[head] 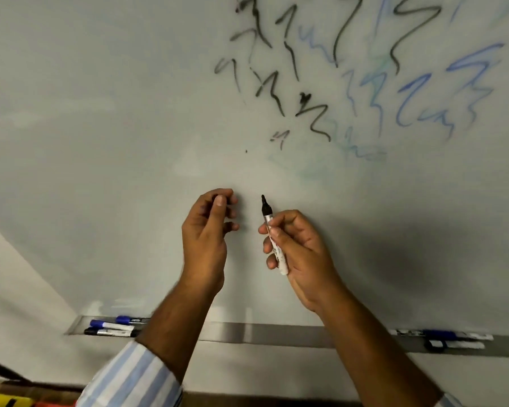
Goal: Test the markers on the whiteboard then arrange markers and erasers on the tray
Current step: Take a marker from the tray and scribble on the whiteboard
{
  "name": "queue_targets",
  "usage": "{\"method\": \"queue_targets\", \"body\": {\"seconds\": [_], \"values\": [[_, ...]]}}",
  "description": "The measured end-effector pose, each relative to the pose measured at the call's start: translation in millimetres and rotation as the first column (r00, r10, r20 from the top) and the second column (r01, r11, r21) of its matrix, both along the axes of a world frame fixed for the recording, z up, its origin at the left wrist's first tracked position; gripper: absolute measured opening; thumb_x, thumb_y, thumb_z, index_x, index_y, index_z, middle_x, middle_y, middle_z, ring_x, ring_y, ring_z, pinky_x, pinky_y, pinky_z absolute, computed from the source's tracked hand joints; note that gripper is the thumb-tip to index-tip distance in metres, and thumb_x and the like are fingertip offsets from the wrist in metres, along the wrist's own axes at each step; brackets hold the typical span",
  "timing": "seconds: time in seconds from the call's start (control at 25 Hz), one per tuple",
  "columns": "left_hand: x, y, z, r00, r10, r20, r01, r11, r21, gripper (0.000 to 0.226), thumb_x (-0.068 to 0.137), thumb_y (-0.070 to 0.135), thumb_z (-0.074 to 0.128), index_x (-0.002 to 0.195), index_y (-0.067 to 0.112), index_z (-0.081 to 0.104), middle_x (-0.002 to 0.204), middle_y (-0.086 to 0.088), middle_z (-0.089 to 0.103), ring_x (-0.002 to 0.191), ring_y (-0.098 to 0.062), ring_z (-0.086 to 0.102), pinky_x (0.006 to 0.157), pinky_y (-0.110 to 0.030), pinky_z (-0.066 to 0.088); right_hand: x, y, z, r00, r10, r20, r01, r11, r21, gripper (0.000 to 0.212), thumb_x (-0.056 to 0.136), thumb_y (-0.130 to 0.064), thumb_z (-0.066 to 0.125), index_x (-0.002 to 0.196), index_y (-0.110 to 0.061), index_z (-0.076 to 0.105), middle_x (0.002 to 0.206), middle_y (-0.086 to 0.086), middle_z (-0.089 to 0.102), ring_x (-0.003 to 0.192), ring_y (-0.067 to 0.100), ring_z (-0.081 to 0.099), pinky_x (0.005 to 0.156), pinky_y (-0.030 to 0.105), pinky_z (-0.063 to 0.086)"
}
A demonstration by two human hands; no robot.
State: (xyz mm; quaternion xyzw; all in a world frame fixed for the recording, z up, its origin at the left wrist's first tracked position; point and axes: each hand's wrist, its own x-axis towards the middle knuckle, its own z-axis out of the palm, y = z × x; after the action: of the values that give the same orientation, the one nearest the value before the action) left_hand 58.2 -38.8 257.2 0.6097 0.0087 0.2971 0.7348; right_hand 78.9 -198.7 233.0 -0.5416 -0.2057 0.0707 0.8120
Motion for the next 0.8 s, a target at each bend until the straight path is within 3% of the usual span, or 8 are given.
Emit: {"method": "queue_targets", "body": {"seconds": [0.16,0.28,0.36,0.44,0.52,0.6,0.8], "values": [[9.2,49.3,49.5,0.982,0.063,0.178,-0.087,0.988,0.129,0.024,0.112,0.006,0.043,0.112,0.011,0.067,0.095,0.0,0.07,0.071,-0.014,0.054,0.056,-0.029,0.047,-0.7,26.7,37.3,0.99,0.114,0.08,-0.127,0.978,0.168,0.031,0.099,-0.002,0.053,0.123,-0.012,0.069,0.111,0.015,0.068,0.087,0.023,0.065,0.067,0.033,0.056],[18.0,88.5,108.5,0.915,0.112,0.387,-0.219,0.944,0.246,0.029,0.105,0.0,0.04,0.106,0.01,0.067,0.097,-0.005,0.068,0.069,-0.017,0.053,0.059,-0.036,0.046,3.6,52.6,74.7,0.978,0.025,0.209,-0.063,0.981,0.181,0.03,0.088,-0.006,0.069,0.115,-0.02,0.069,0.102,0.013,0.066,0.09,0.023,0.064,0.07,0.033,0.054],[23.7,108.4,147.6,0.848,0.114,0.518,-0.355,0.848,0.394,0.035,0.098,-0.01,0.039,0.103,0.007,0.069,0.098,-0.007,0.065,0.077,-0.02,0.056,0.069,-0.037,0.046,5.2,67.8,100.6,0.961,-0.07,0.268,0.02,0.982,0.187,0.024,0.087,-0.028,0.077,0.108,-0.02,0.069,0.096,0.013,0.067,0.085,0.025,0.063,0.065,0.033,0.051],[30.8,124.3,182.1,0.753,0.107,0.65,-0.518,0.705,0.484,0.04,0.09,-0.019,0.039,0.101,0.002,0.071,0.105,-0.007,0.064,0.095,-0.022,0.06,0.084,-0.036,0.047,8.2,78.5,122.0,0.932,-0.184,0.312,0.12,0.969,0.214,0.022,0.097,-0.036,0.062,0.102,-0.017,0.072,0.09,0.015,0.068,0.079,0.027,0.062,0.06,0.035,0.048],[39.2,137.8,214.2,0.661,0.095,0.744,-0.648,0.571,0.503,0.044,0.088,-0.019,0.041,0.106,0.003,0.074,0.116,-0.009,0.066,0.111,-0.026,0.06,0.096,-0.037,0.047,11.6,84.9,139.7,0.894,-0.28,0.349,0.207,0.95,0.232,0.027,0.1,-0.025,0.049,0.1,-0.014,0.074,0.087,0.018,0.07,0.075,0.029,0.063,0.058,0.035,0.049],[46.6,150.8,244.9,0.599,0.075,0.797,-0.731,0.458,0.506,0.048,0.088,-0.018,0.042,0.117,0.004,0.074,0.13,-0.01,0.066,0.123,-0.029,0.058,0.105,-0.034,0.045,13.0,91.0,155.5,0.859,-0.34,0.382,0.268,0.936,0.23,0.027,0.098,-0.019,0.049,0.103,-0.015,0.075,0.085,0.016,0.073,0.073,0.028,0.065,0.057,0.033,0.051],[60.3,173.0,295.7,0.544,-0.008,0.839,-0.807,0.271,0.525,0.046,0.104,-0.005,0.041,0.143,0.006,0.063,0.153,-0.01,0.056,0.143,-0.029,0.05,0.12,-0.039,0.041,16.5,105.7,187.0,0.713,-0.452,0.536,0.414,0.888,0.198,0.025,0.096,-0.011,0.057,0.115,-0.012,0.073,0.096,0.01,0.078,0.082,0.021,0.072,0.063,0.031,0.059]]}}
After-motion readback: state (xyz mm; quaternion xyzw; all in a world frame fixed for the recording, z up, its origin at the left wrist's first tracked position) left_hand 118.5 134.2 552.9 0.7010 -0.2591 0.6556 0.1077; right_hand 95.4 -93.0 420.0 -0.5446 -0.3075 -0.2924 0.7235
